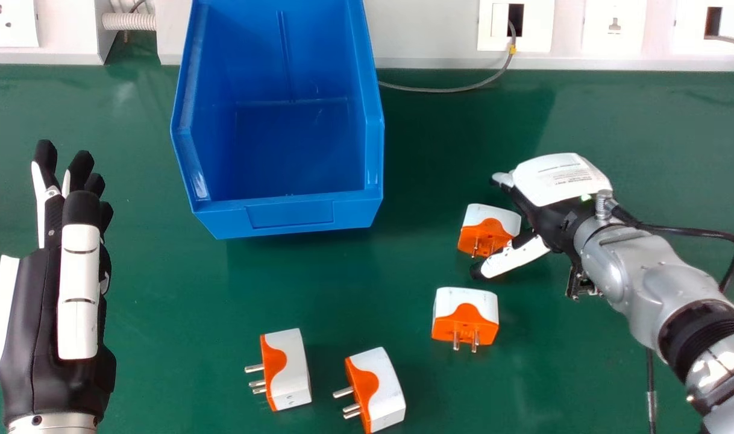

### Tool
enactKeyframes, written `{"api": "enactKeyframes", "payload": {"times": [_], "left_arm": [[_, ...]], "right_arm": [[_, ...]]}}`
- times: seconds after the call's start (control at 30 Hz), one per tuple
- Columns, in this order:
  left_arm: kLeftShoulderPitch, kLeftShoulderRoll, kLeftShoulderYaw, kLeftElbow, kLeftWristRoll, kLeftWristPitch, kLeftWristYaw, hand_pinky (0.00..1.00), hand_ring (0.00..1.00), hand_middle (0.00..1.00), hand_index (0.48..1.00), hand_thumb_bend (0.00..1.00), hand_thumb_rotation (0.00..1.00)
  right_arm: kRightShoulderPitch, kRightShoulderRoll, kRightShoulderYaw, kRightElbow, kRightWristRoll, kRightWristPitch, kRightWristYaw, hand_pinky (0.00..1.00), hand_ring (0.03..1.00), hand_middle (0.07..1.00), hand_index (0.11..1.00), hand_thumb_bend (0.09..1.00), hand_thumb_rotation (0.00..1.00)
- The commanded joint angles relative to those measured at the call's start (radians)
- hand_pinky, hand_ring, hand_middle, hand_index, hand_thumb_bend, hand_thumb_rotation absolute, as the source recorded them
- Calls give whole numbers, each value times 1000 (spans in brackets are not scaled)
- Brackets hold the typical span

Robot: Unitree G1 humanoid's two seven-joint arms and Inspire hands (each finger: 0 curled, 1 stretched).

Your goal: Pick all objects and put in blue box

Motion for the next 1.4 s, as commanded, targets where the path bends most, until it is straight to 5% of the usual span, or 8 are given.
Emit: {"api": "enactKeyframes", "payload": {"times": [0.0, 0.23, 0.43, 0.7, 0.73, 0.93, 1.07, 1.37], "left_arm": [[-8, 15, 15, -21, 8, -21, -3, 1000, 1000, 1000, 1000, 662, 967], [-23, 14, 20, -17, -14, -31, -16, 1000, 1000, 1000, 1000, 620, 972], [-32, 17, 24, -22, -11, -16, -17, 1000, 1000, 1000, 1000, 628, 981], [-40, 13, 26, -27, -14, -34, -22, 1000, 1000, 1000, 1000, 602, 968], [-38, 12, 26, -30, -13, -32, -22, 1000, 1000, 1000, 1000, 573, 986], [-35, 15, 28, -41, -18, -22, -23, 1000, 1000, 1000, 1000, 591, 977], [-34, 14, 29, -41, -18, -27, -24, 1000, 1000, 1000, 1000, 584, 976], [-27, 12, 31, -53, -33, -19, -27, 1000, 1000, 1000, 1000, 576, 969]], "right_arm": [[-38, 7, 7, 5, -7, 11, -33, 842, 889, 899, 889, 767, 668], [-41, 19, 32, 26, -15, 35, -76, 843, 884, 896, 881, 760, 637], [-38, 27, 49, 47, -12, 41, -113, 847, 886, 896, 882, 748, 633], [-28, 42, 64, 66, -15, 55, -206, 810, 855, 868, 851, 741, 537], [-26, 44, 64, 69, -14, 56, -223, 754, 805, 814, 800, 754, 420], [-9, 52, 56, 83, 2, 29, -341, 688, 745, 759, 749, 739, 334], [-7, 47, 42, 96, 25, -28, -371, 348, 416, 465, 532, 549, 33], [-17, 47, 49, 108, 22, -35, -344, 301, 415, 524, 508, 503, 0]]}}
